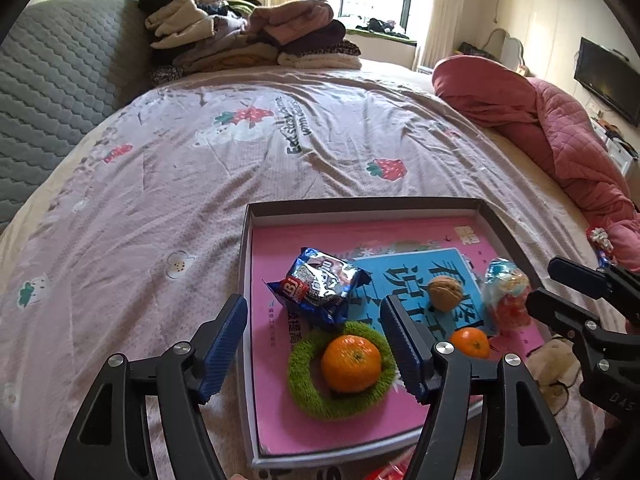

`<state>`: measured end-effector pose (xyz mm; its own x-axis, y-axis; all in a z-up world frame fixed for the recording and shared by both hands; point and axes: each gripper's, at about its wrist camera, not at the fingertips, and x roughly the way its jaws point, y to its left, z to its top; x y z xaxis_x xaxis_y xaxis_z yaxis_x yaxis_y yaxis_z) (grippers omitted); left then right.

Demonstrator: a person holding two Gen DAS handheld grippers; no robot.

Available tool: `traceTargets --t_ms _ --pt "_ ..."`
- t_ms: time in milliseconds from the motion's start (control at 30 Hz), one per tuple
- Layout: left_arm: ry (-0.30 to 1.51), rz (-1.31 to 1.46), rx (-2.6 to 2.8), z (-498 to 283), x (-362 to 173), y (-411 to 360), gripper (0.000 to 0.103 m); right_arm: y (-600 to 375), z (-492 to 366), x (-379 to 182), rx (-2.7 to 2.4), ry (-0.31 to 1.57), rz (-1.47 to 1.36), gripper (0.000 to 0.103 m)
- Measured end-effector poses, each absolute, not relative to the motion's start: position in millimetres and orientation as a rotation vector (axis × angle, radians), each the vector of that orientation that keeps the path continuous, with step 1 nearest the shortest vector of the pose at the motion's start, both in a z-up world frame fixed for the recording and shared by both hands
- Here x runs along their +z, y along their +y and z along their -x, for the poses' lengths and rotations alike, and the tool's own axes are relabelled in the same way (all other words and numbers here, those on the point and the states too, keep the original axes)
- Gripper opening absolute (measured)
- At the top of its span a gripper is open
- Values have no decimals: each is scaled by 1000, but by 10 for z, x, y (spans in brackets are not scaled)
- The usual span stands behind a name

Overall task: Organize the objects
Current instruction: 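Withdraw both grippers back from the tray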

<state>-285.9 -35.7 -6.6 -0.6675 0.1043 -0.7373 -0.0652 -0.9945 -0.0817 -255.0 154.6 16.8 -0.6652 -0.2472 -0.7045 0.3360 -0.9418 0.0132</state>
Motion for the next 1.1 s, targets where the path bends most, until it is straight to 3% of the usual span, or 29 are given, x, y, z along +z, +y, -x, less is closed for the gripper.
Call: traceTargets --t_ms 800,1100 --pt "22 1102 2830 2057 339 -48 77 1685 2104 512 -2619 91 -911 54" --pt "-27 1059 2869 1890 481 -123 79 1756 1987 552 -2629 69 -889 56"
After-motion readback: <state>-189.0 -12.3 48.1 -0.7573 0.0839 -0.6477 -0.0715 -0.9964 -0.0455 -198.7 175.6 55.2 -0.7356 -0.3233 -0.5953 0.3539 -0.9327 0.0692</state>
